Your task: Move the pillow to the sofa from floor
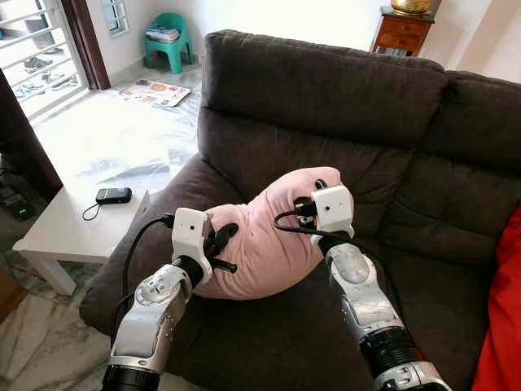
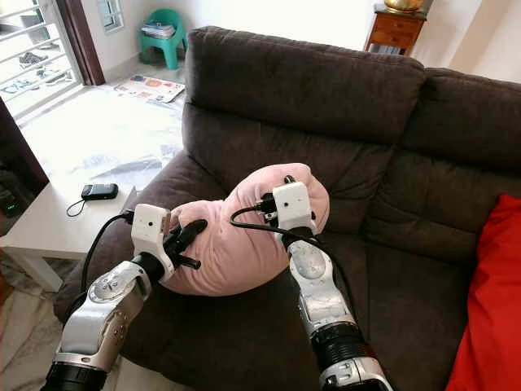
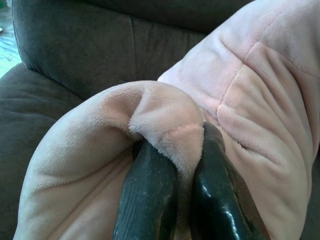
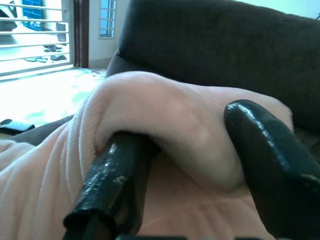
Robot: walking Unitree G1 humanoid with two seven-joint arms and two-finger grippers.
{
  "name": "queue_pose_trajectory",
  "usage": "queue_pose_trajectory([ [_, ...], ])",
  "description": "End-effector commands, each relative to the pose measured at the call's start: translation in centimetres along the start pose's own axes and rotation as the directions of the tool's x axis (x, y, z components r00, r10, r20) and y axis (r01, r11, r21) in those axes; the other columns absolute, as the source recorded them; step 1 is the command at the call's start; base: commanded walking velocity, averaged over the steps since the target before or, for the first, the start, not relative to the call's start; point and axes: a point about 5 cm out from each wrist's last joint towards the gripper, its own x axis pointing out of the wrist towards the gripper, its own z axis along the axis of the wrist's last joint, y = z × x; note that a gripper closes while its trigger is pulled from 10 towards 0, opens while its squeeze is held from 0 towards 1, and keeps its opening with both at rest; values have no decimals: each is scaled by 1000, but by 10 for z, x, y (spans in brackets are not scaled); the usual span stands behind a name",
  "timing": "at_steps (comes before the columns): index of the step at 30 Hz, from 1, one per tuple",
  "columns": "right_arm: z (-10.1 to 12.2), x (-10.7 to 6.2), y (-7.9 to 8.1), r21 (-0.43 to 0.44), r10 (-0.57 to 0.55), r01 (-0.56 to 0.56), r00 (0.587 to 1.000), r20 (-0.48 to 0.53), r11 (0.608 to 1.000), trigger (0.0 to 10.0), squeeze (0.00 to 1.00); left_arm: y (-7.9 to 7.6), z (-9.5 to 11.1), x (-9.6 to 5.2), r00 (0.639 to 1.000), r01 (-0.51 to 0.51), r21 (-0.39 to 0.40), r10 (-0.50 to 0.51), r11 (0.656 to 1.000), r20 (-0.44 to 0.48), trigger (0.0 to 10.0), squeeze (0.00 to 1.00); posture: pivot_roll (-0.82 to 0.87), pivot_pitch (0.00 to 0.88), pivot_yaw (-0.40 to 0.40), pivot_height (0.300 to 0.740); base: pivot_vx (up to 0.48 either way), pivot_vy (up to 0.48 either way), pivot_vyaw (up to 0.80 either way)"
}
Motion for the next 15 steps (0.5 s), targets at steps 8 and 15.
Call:
queue_pose_trajectory([
  [8,25,12,-2,-53,-34,40,994,105,998,10000,341,-30,13,8,987,148,33,-150,988,63,10000,0,60,0,-88,740,0,0,0],
  [15,32,12,-21,-22,-159,164,977,141,986,10000,0,-30,11,8,988,140,31,-142,990,59,10000,0,57,0,-89,740,0,0,0],
])
